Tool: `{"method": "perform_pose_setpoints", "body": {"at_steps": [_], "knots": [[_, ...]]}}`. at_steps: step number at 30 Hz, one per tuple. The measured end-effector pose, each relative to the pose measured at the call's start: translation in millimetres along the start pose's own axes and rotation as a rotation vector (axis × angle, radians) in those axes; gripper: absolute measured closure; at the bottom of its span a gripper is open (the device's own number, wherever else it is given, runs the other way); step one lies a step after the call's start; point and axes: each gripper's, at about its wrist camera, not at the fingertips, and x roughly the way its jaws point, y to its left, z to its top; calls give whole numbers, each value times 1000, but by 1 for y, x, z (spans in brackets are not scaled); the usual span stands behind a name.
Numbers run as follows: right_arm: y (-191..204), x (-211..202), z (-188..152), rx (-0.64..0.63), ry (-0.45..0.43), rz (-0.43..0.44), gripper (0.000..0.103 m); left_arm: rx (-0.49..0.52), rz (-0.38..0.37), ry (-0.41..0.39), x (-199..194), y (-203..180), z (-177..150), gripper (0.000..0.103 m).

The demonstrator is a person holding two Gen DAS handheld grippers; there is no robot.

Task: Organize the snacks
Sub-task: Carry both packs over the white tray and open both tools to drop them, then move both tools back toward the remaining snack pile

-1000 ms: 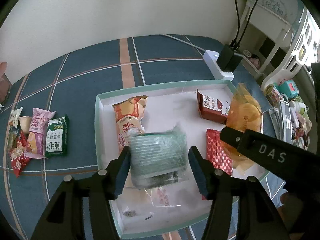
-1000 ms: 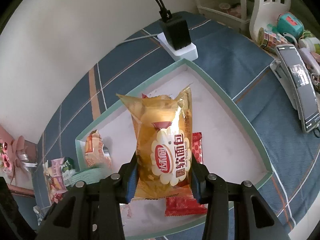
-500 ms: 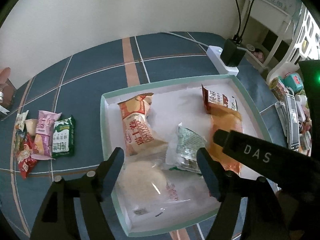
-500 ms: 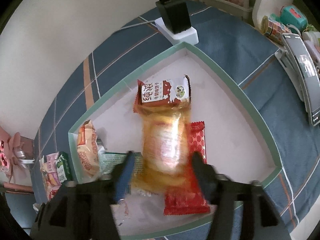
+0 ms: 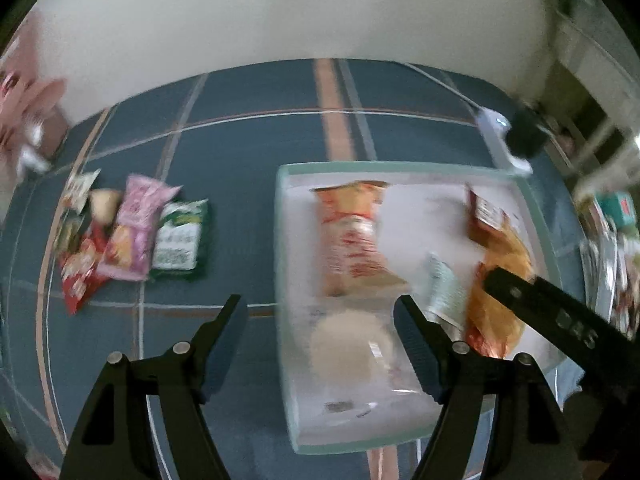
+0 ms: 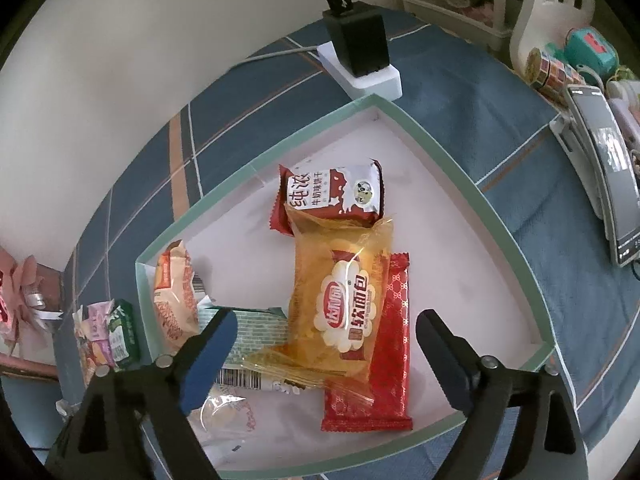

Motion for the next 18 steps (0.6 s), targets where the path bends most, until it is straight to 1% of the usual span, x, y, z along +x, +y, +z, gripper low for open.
{"method": "perform_pose_setpoints", "body": {"at_steps": [3,5,6,7,8,14,18], "knots": [[2,1,0,-8,1,-2,10,-84,41,-5,0,20,3,27],[5,1,0,-20,2,-5,10,-127,53,-8,-1,31,4,26],[7,1,0,-28,1,-7,10,-155,63,-10,-1,37,4,21],[9,0,-1,-36,0,-9,10,-175,70,-11,-1,42,4,10],[12,0,-2,-44,-2,-11,10,-202,78,-13,-1,49,4,8],[30,-10,-8,-107,-25,-15,9,-319,108,1,0,77,3,7],[42,-14,-12,-138,-32,-6,8,-351,121,21,3,89,-1,7]]}}
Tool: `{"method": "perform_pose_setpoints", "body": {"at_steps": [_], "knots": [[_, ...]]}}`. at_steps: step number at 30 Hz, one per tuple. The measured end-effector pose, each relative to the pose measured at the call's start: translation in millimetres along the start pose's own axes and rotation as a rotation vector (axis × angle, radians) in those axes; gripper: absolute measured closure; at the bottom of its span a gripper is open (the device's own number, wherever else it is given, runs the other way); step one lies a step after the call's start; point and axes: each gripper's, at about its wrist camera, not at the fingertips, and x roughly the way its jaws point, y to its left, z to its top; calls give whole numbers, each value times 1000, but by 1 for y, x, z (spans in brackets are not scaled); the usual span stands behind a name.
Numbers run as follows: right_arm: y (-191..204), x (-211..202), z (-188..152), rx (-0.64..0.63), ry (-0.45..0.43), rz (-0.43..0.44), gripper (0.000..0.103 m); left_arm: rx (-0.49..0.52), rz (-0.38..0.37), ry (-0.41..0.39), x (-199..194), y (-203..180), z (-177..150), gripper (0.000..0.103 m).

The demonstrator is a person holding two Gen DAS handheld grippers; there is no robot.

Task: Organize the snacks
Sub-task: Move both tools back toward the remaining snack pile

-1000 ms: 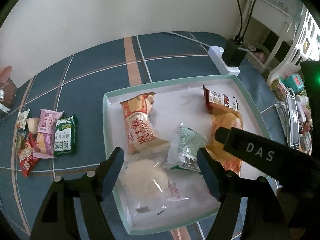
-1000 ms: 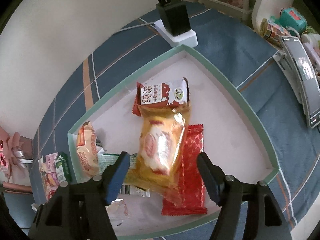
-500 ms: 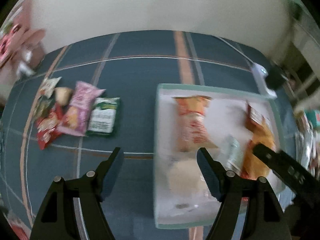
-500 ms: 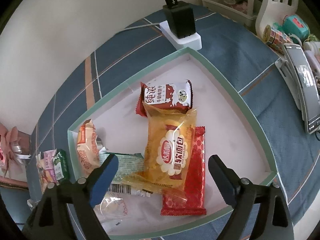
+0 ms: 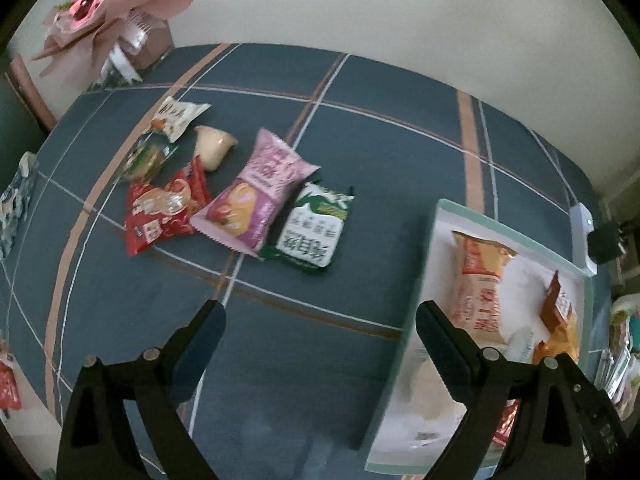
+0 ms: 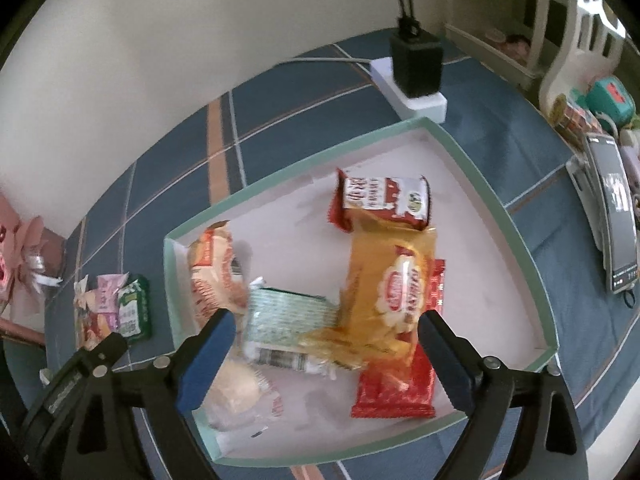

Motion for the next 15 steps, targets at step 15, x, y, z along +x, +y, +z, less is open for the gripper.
{"method": "perform_pose_setpoints", "body": {"at_steps": [15], "knots": [[40,-6,-10,-127,-31,-1,0,-85,-28,8,2,36,7,4]]}}
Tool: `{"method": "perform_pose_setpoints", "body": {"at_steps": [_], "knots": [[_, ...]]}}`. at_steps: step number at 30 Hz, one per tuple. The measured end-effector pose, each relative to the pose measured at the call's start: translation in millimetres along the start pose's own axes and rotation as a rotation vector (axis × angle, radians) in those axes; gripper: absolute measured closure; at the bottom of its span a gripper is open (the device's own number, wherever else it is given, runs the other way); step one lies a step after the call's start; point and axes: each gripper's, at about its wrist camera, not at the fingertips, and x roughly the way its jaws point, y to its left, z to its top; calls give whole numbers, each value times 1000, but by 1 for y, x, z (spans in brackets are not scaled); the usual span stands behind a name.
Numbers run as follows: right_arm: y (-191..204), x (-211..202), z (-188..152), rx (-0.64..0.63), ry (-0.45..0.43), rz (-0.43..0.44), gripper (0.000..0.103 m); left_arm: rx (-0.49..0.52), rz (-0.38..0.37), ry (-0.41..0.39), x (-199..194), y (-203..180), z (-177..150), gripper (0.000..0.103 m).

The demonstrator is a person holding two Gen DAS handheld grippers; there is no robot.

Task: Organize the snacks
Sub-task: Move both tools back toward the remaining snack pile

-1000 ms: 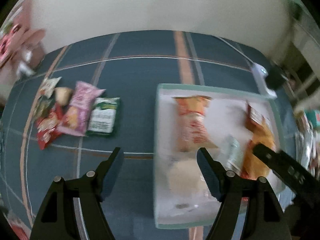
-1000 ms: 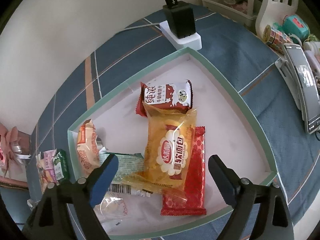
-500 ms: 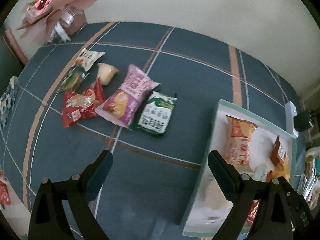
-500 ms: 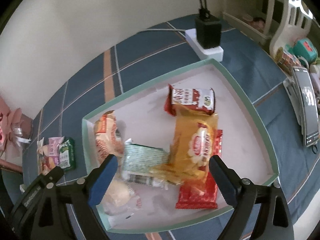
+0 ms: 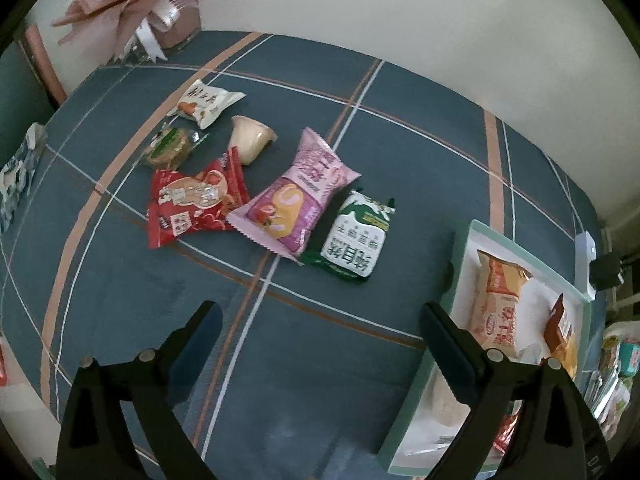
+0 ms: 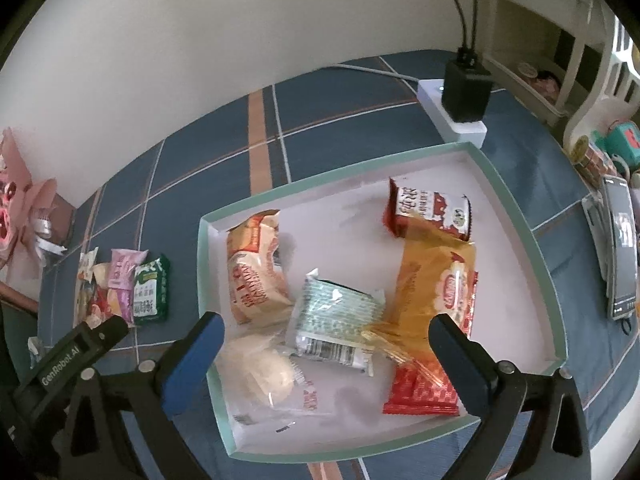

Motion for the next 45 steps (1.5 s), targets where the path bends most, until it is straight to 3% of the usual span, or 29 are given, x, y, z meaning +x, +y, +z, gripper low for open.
{"method": "perform_pose_setpoints", "body": {"at_steps": [6,16,24,32,45], "knots": [[19,-2,-2,-49,-11,13,0,-46,-10,-13,-6,25,8,4],[84,-2,-22,-220,-14,53,0,-134,96,-102,-21,85,26,4],[130,7,-41,-285,9,114,0,-164,151,-108,-22,138,34,4],[150,19,-47,-271,30,181,0,-215,127,-90,-19,171,42,4],[169,44,-40,-272,37,134,0,-121,41,-38,9,162,62,4]]}}
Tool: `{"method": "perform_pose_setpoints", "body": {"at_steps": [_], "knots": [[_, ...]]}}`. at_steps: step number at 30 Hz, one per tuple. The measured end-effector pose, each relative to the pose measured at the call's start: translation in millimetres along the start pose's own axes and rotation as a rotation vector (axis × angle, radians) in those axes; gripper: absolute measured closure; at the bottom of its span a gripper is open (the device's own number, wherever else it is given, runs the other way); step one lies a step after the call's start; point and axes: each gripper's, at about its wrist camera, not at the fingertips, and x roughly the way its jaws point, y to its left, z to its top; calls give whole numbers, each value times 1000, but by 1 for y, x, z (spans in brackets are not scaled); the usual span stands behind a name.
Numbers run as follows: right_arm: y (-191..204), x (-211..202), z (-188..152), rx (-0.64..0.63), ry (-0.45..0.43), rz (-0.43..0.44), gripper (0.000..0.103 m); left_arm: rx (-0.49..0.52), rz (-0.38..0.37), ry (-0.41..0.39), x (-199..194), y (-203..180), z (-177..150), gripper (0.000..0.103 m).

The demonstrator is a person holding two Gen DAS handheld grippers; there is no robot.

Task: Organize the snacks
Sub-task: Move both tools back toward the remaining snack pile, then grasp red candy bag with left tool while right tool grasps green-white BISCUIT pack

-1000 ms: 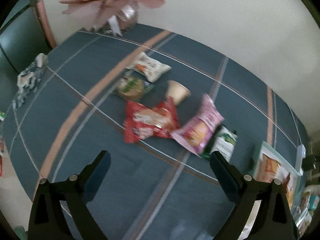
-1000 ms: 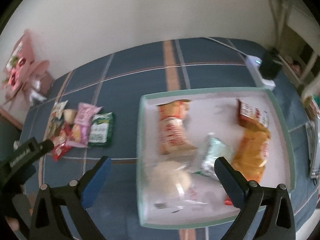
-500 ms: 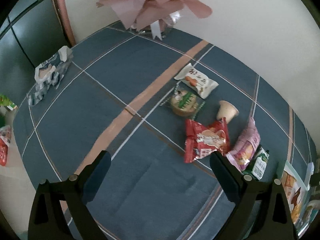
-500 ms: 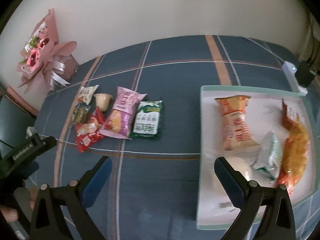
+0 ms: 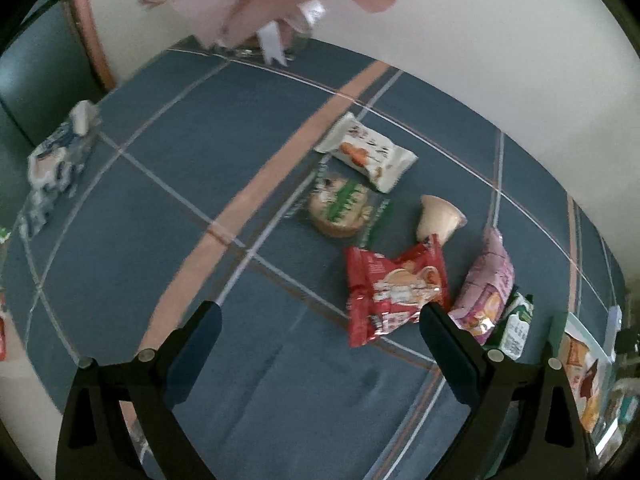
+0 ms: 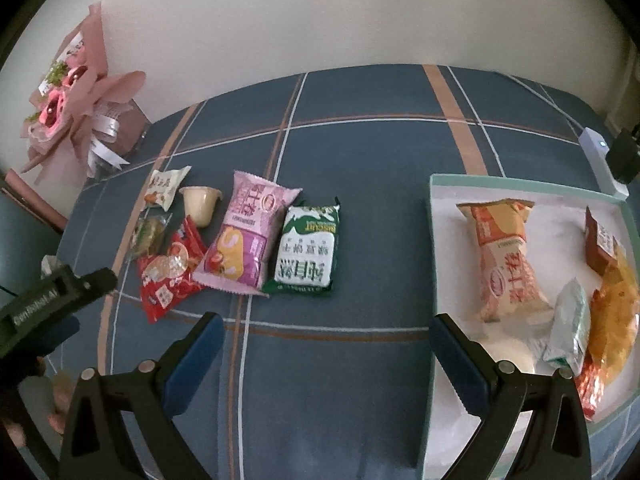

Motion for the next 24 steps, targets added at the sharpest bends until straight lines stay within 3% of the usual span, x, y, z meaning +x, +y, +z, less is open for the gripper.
{"method": "perform_pose_setpoints", "body": {"at_steps": [9,17,24], "knots": [[4,12,23,14,-34,0,4,-53,-101,40,25,-6,13,4],[5,27,36,21,-50,-18,15,-40,-128,56,41,-16,17,4],[5,53,38,10,-14,-30,24,-26,-126,79,57,-27,21,4]]}}
